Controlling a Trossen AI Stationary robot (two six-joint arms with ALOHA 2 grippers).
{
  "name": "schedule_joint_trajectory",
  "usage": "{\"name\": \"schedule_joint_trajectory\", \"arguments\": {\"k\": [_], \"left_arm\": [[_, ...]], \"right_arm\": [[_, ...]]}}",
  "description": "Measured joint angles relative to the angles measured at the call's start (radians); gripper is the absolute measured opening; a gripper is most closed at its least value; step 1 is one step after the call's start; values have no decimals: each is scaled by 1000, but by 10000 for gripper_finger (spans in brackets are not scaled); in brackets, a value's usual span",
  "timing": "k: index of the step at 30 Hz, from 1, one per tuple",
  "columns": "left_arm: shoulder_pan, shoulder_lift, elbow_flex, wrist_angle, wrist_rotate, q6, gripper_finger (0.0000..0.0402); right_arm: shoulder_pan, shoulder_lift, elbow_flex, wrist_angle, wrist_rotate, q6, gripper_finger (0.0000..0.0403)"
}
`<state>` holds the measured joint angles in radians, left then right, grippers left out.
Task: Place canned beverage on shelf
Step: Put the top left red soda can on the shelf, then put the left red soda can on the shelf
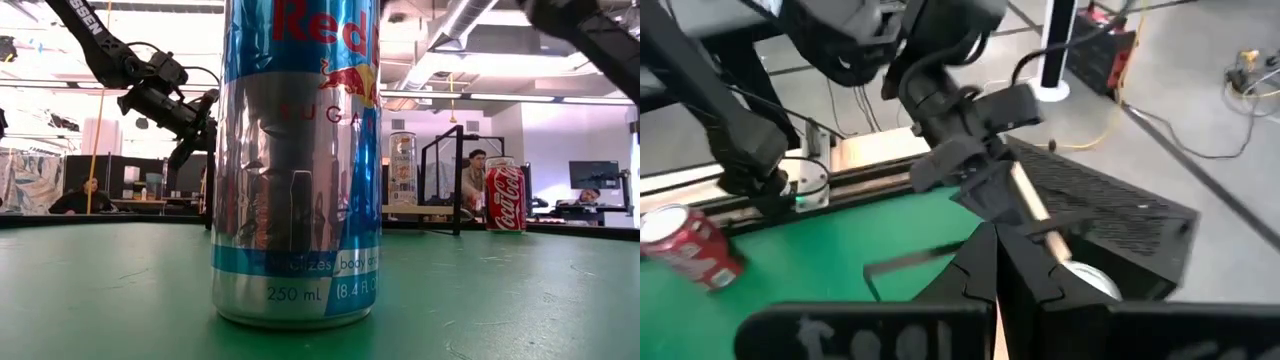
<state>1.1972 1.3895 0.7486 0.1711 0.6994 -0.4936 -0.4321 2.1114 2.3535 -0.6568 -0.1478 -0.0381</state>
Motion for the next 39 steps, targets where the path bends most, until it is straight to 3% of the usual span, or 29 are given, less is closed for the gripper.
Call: {"name": "schedule_joint_trajectory", "arguments": {"k": [5, 10, 14, 18, 21, 26, 31, 35, 39], "left_arm": [[-22, -39, -1, -16, 8, 4, 0], [-85, -173, 58, -218, -156, 83, 0], [-173, -295, 149, -447, -339, 165, 0], [-313, -397, 227, -560, -366, 150, 0], [-463, -444, 264, -725, -375, 85, 0], [-779, -482, 303, -982, -502, -50, 0], [-1077, -448, 366, -1061, -650, -206, 0], [-1242, -380, 412, -1061, -739, -177, 0], [-1325, -326, 421, -1100, -688, -64, 0]], "right_arm": [[-73, -170, 1, -218, -94, -46, 25], [-111, -284, 0, -527, -133, -122, 25], [-96, -366, -1, -658, -119, -191, 25], [-76, -443, -8, -745, -116, -238, 25], [-54, -507, -57, -761, -116, -265, 25], [-29, -641, -233, -691, -117, -313, 25], [-26, -770, -485, -548, -140, -288, 26], [-17, -858, -666, -449, -141, -189, 26], [30, -906, -783, -372, -138, -72, 26]]}}
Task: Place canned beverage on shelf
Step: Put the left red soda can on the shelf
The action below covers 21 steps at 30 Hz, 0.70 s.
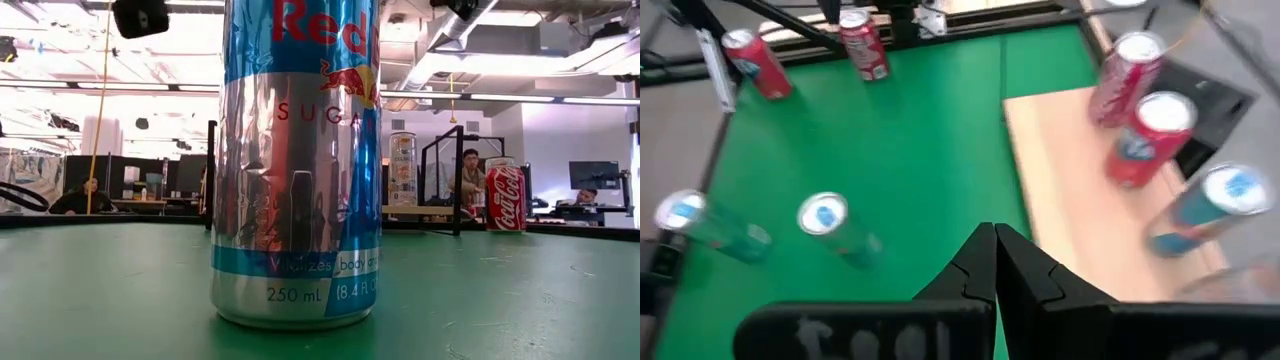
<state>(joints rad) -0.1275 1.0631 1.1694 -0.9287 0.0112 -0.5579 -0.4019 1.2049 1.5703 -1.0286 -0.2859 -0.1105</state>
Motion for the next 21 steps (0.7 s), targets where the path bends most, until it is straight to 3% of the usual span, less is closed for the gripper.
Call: {"name": "schedule_joint_trajectory", "arguments": {"k": [3, 7, 12, 16, 21], "left_arm": [[-27, 17, 0, -136, 65, 46, 0], [-30, 18, 0, -343, 69, 17, 0], [-31, 9, 0, -434, 73, 47, 7], [-31, 7, 0, -478, 146, 77, 44], [-41, 5, 0, -613, 197, 122, 124]], "right_arm": [[56, -9, -27, 53, 38, 86, 26], [137, 3, -40, 147, 153, 173, 26], [218, 43, -40, 231, 181, 216, 26], [262, 70, -40, 228, 182, 257, 26], [311, 112, -40, 229, 189, 271, 26]]}}
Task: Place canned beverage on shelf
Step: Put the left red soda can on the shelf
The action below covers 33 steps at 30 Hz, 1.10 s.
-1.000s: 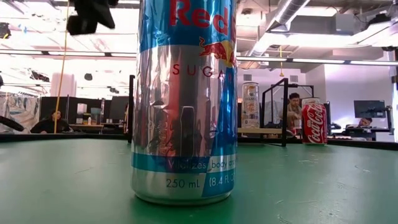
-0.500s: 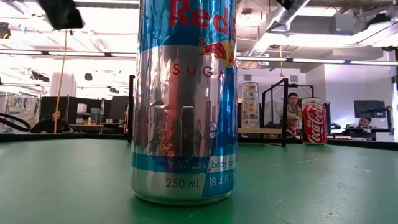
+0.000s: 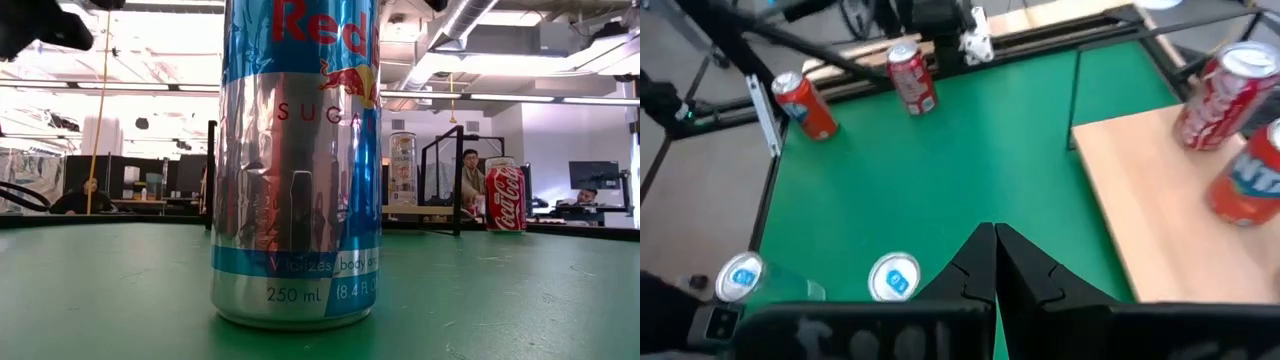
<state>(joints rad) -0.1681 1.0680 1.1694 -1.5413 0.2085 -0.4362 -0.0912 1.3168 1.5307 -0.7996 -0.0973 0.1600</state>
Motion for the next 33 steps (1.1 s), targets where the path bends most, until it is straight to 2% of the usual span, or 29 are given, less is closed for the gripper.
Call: {"name": "schedule_joint_trajectory", "arguments": {"k": [5, 10, 14, 20, 25, 33], "left_arm": [[-31, -7, 0, -22, -86, -15, 216], [-60, -9, -35, -1, -78, -55, 297], [-103, -26, -88, 49, -78, -63, 340], [-166, -62, -169, 132, -105, -64, 354], [-189, -69, -242, 129, -93, -63, 355], [-205, -68, -386, 233, -82, -58, 355]], "right_arm": [[35, 35, 0, -3, 23, -9, 26], [50, 62, 0, -8, 23, -37, 26], [52, 64, 0, -8, 23, -61, 27], [51, 64, 0, -8, 22, -87, 27], [52, 64, 0, -9, 20, -102, 27], [49, 64, 0, -9, 20, -109, 27]]}}
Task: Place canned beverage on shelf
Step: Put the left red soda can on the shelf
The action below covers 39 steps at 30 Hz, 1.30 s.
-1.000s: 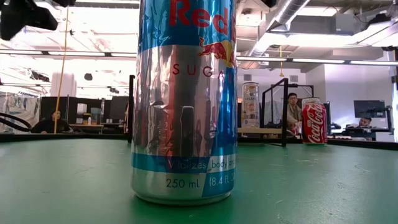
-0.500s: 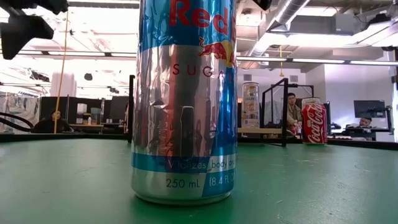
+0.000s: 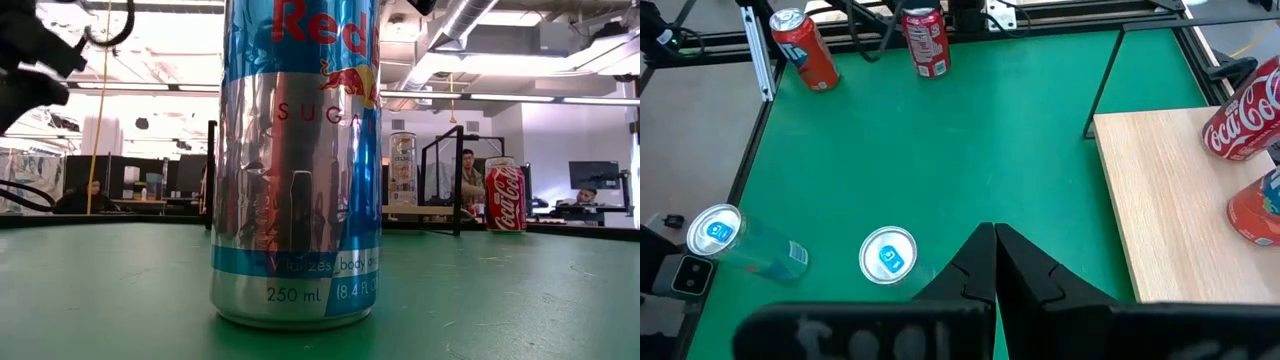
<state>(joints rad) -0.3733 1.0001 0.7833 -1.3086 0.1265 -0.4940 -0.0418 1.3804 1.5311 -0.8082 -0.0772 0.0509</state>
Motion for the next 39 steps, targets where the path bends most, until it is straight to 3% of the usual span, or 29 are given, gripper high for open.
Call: {"name": "schedule_joint_trajectory", "arguments": {"k": [6, 11, 17, 22, 26, 30, 39], "left_arm": [[3, 0, 5, 31, -9, 13, 335], [3, 0, 6, 8, 18, 4, 277], [3, 0, 9, 1, 44, -6, 275], [38, 3, 101, 63, 53, -12, 275], [143, 56, 220, 156, 22, -9, 275], [292, 220, 390, 187, 26, 60, 275], [543, 646, 958, 79, 14, 352, 275]], "right_arm": [[0, 0, 0, 0, -1, 0, 27], [0, 0, 0, 1, -2, 0, 27], [0, 0, 0, 1, -2, 0, 27], [0, -8, 0, -7, -2, 1, 27], [0, -27, 2, -44, -2, 1, 27], [-16, -46, 1, -59, -2, -31, 27], [-77, -95, 1, -121, -3, -134, 27]]}}
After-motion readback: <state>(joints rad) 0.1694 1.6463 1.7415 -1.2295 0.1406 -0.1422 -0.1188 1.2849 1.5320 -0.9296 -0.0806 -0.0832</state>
